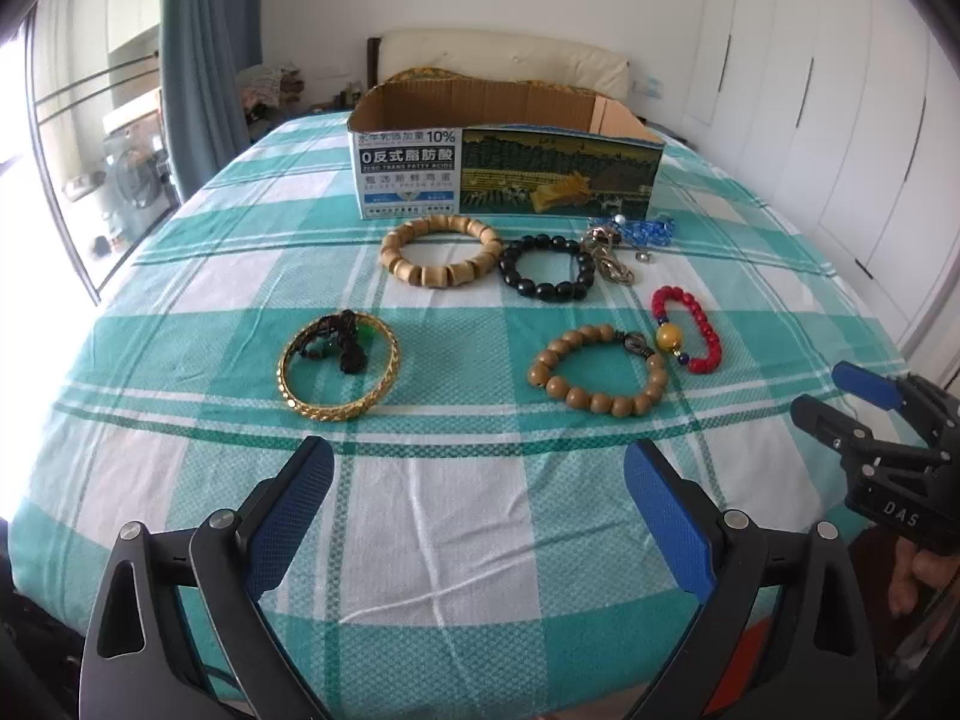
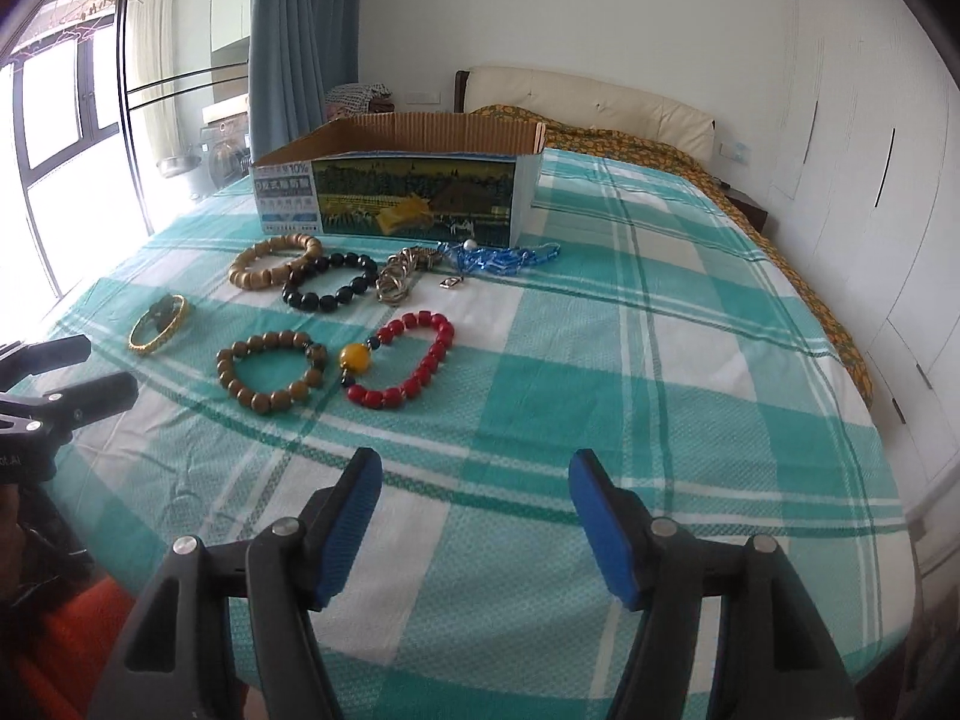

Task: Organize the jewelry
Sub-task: 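Withdraw both open tools from the box back over the jewelry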

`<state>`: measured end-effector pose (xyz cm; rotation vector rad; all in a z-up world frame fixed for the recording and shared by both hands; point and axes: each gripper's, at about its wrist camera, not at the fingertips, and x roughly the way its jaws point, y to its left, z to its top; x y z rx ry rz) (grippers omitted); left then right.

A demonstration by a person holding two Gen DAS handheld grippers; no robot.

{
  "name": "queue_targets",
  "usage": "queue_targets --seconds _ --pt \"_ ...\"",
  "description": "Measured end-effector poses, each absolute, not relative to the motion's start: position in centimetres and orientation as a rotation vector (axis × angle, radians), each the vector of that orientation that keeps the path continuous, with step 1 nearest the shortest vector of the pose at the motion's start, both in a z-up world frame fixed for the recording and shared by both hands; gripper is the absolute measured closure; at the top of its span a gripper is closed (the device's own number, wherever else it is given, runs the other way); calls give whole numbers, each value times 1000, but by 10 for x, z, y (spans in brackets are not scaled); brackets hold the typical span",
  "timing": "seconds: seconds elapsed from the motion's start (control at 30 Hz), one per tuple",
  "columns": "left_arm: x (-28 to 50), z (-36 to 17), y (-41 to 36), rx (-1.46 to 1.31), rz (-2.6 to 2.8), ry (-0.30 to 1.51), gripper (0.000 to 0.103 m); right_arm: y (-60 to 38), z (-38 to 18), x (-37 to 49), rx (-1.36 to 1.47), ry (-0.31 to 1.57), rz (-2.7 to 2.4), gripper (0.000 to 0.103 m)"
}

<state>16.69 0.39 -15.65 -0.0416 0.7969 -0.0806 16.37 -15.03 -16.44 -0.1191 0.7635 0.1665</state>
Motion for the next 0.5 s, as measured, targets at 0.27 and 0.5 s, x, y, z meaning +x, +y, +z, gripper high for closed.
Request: queue_targets --seconds 0.27,0.5 --pt "164 -180 16 -78 -55 833 5 -144 -182 156 -69 780 150 34" --pt "164 -189 12 -64 -50 842 4 -141 -189 153 -79 796 157 31"
